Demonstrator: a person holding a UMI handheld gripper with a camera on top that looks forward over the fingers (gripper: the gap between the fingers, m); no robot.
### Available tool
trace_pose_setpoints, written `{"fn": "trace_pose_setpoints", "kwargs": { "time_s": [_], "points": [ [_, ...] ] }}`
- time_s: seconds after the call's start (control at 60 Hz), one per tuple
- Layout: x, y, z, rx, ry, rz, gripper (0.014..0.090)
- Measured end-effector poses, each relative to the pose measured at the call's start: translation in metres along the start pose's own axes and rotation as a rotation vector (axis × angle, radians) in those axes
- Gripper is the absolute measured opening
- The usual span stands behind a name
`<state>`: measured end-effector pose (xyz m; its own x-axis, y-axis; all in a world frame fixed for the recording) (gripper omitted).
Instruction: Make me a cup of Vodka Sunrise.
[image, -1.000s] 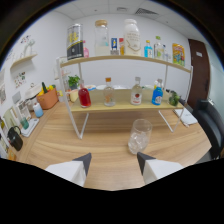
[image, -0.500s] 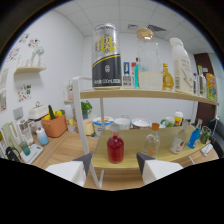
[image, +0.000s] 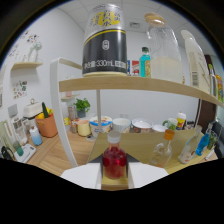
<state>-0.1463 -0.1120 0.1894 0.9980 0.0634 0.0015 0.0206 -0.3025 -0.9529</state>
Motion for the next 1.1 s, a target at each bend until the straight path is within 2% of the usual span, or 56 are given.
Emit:
{"fn": "trace_pose_setpoints", "kwargs": {
  "time_s": [0.183,0.383,0.667,0.8,0.967,1.1],
  "points": [
    [-0.001,-0.002,-0.015,0.011,-0.040,-0.003,0.0341],
    [0.017,-0.004,-0.066,0.053,-0.053,-0.013,0.0341],
    [0.080,0.062,-0.103,-0.026,0.004,-0.012,0.0341],
    [0.100,0.070,-0.106,-0.038,0.022,0.026,0.0341],
    [0.104,0.047,-0.105,0.000,-0.046,0.382,0.0342],
    [0.102,0.028,-0.101,0.024,-0.147,0.853,0.0339]
  ]
}}
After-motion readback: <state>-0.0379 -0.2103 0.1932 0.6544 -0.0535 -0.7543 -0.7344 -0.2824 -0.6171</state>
